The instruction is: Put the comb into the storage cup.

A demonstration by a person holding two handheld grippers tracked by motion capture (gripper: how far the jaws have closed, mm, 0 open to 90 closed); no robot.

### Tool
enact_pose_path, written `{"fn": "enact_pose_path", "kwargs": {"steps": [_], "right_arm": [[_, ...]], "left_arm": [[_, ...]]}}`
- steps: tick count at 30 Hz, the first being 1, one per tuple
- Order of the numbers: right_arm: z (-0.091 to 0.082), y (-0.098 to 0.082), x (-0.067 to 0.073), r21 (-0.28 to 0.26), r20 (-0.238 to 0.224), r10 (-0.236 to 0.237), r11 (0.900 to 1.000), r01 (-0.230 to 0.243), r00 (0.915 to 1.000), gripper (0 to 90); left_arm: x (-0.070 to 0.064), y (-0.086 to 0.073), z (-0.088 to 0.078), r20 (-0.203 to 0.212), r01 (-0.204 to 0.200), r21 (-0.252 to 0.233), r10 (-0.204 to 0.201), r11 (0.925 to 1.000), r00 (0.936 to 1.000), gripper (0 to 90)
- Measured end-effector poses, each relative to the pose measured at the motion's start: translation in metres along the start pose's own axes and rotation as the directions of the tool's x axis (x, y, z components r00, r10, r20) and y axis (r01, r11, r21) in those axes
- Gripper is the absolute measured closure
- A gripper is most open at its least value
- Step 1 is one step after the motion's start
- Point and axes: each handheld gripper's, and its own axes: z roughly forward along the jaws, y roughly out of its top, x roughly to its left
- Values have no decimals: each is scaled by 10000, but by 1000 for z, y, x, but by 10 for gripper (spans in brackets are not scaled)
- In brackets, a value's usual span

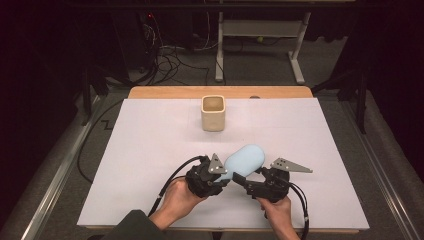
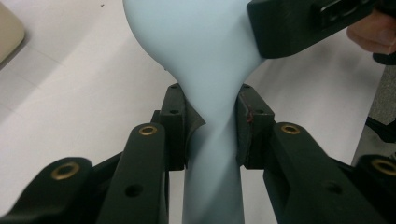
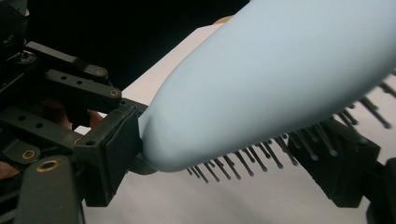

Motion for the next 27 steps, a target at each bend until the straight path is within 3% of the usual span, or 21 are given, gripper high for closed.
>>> {"fn": "enact_pose_path", "kwargs": {"steps": [14, 22, 27], "right_arm": [[3, 0, -3, 124, -41, 435, 9990, -434, 9990, 149], [4, 0, -2, 97, -40, 357, 9993, -356, 9994, 142], [2, 1, -2, 150, -45, 253, 9996, -252, 9997, 161]], "left_arm": [[-4, 3, 2, 29, -102, -171, 102, 9998, 9999, 690], [-4, 5, 5, 362, -103, -283, 113, 9995, 9993, 691], [-5, 6, 5, 367, -212, -262, 221, 9994, 9991, 692]]}}
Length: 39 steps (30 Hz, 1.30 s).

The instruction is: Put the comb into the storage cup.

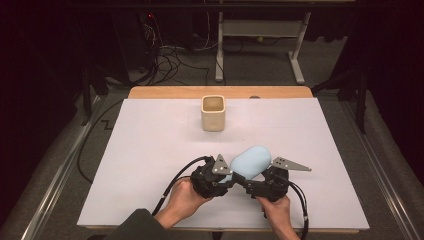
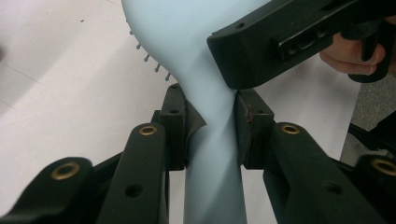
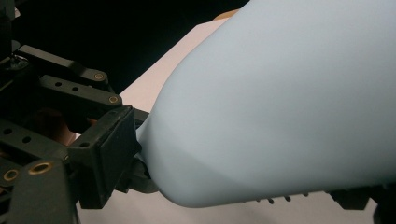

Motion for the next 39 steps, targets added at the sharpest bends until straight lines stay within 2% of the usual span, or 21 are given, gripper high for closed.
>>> {"fn": "enact_pose_path", "kwargs": {"steps": [4, 11, 13, 18, 19, 24, 29, 32, 33, 35, 36, 39], "right_arm": [[-1, 2, 1, 137, -14, -120, 9998, 120, 9999, 179], [-3, 8, -1, 30, -324, 174, 9998, -173, 9993, 275], [-3, 10, -1, 49, -319, 106, 9999, -105, 9994, 286], [-3, 11, -1, 17, -312, -18, 10000, 19, 9995, 288], [-3, 12, -1, -11, -318, -71, 10000, 70, 9995, 284], [-2, 14, -1, -3, -438, -50, 10000, 50, 9990, 278], [-2, 17, -2, 69, -645, -9, 10000, 14, 9979, 320], [-4, 21, 0, 108, -742, -192, 9997, 201, 9971, 363], [-5, 23, 2, 62, -836, -423, 9991, 430, 9956, 401], [-6, 25, 3, 39, -854, -499, 9987, 504, 9951, 413], [-6, 28, 5, 54, -1140, -641, 9979, 651, 9914, 461], [-6, 30, 7, 44, -1258, -720, 9973, 732, 9894, 476]], "left_arm": [[0, 0, 0, 0, 27, -44, -27, 10000, 10000, 693], [3, 0, 0, -29, 153, -44, -153, 9999, 9999, 694], [3, 0, 1, -22, 194, -47, -194, 9998, 9998, 694], [4, 0, 0, 134, 333, -19, -333, 9994, 9994, 695], [4, 0, 0, 169, 416, -142, -414, 9990, 9990, 695], [4, 1, -1, 185, 367, -116, -365, 9993, 9992, 697], [5, 1, 0, 201, 360, -32, -359, 9993, 9992, 699], [5, 2, 0, 184, 404, -4, -404, 9992, 9990, 699], [5, 2, -1, 207, 405, -20, -404, 9992, 9990, 699], [5, 2, -2, 218, 388, 3, -388, 9992, 9990, 699], [5, 3, -3, 183, 422, -42, -421, 9991, 9989, 698], [5, 4, -5, 155, 402, -46, -402, 9992, 9991, 698]]}}
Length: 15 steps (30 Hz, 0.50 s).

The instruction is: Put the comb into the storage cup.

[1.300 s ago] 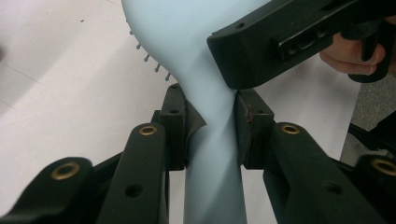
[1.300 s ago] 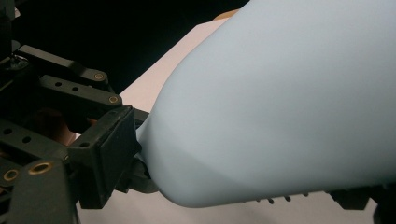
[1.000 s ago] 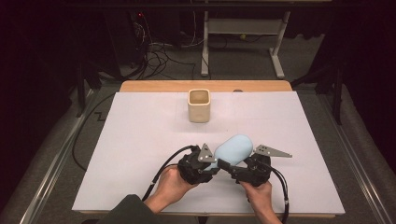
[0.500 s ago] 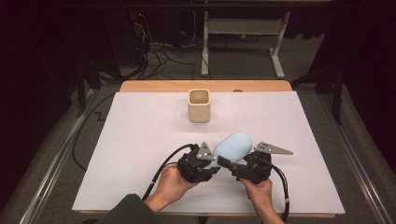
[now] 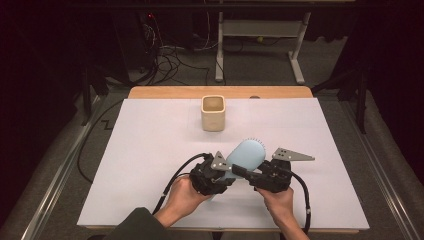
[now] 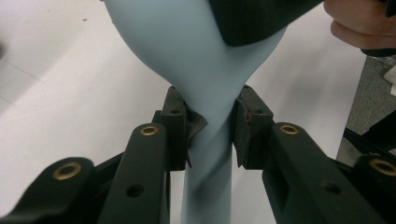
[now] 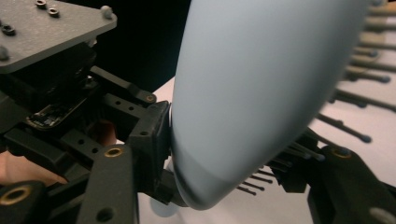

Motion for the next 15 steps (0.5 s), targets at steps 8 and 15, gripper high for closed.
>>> {"fn": "enact_pose_path", "kwargs": {"steps": [8, 15], "right_arm": [[5, 6, 1, 205, -729, 320, 9993, -306, 9968, 531], [7, 12, 4, 417, -925, 341, 9987, -303, 9951, 547]], "left_arm": [[1, -3, -8, -24, -17, 21, 17, 10000, 10000, 695], [4, -4, -14, 108, 107, -1, -107, 9999, 9999, 694]]}}
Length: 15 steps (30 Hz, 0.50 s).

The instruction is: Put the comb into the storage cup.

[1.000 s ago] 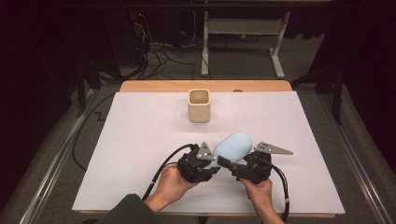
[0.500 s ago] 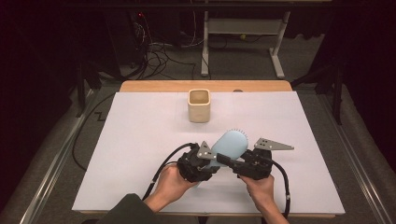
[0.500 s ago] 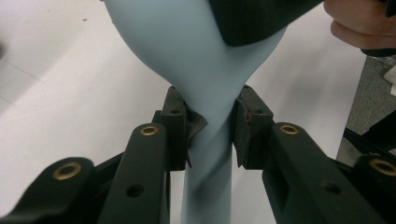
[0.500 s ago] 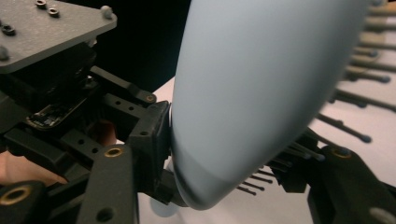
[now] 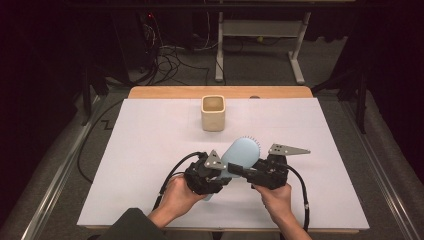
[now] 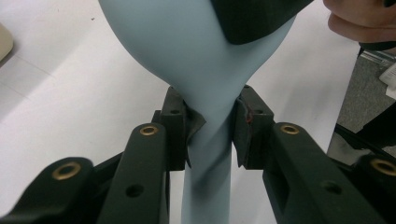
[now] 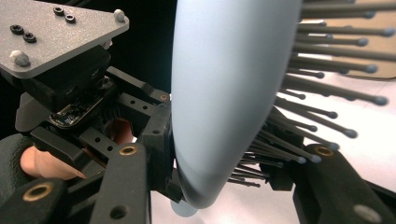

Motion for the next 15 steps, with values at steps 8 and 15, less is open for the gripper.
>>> {"fn": "enact_pose_path", "kwargs": {"steps": [8, 15], "right_arm": [[3, 8, 3, 339, -3, -74, 9994, 74, 10000, 551], [2, 14, 3, 639, 250, -237, 9977, 221, 9994, 551]], "left_arm": [[2, -6, -5, -69, -106, -300, 104, 9995, 9999, 596], [9, -19, -10, -38, 393, -793, -397, 9961, 9992, 478]]}}
